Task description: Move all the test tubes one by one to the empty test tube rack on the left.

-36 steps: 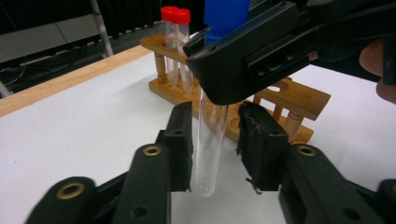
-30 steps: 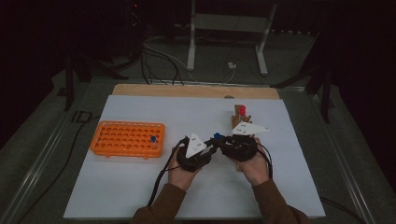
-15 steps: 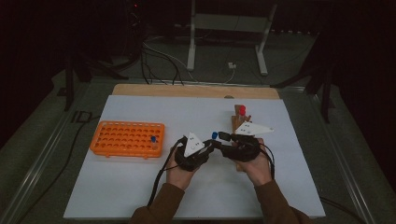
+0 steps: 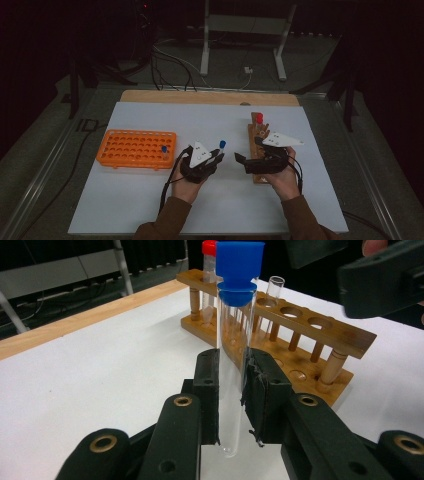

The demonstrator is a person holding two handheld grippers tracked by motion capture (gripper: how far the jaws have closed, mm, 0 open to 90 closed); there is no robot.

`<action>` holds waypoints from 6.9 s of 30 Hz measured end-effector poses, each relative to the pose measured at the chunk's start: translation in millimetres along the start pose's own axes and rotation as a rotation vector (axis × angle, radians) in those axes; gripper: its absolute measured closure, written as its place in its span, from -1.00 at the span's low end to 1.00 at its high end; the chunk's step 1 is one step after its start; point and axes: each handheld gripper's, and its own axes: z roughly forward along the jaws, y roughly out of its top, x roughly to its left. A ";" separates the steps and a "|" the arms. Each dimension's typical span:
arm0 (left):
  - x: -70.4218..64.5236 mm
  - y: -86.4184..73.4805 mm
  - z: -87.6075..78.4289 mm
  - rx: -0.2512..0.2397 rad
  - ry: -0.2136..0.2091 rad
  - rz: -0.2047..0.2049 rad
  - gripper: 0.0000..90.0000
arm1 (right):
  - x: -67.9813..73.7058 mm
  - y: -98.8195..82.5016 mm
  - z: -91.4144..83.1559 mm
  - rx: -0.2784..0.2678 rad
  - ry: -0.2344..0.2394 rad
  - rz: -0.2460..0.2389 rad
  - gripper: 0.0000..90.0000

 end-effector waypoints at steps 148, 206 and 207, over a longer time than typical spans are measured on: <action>66.1 -43.9 -90.2 -0.008 0.242 -0.157 -0.98 | -60.1 -22.2 12.3 0.130 -0.220 -0.004 0.56; 32.0 -2.3 -57.0 -0.054 0.157 -0.044 -0.95 | -21.0 26.4 -13.2 0.018 -0.116 -0.039 0.70; 30.8 -2.1 -55.2 -0.053 0.155 -0.040 -0.94 | -18.8 25.5 -10.6 0.020 -0.105 -0.035 0.70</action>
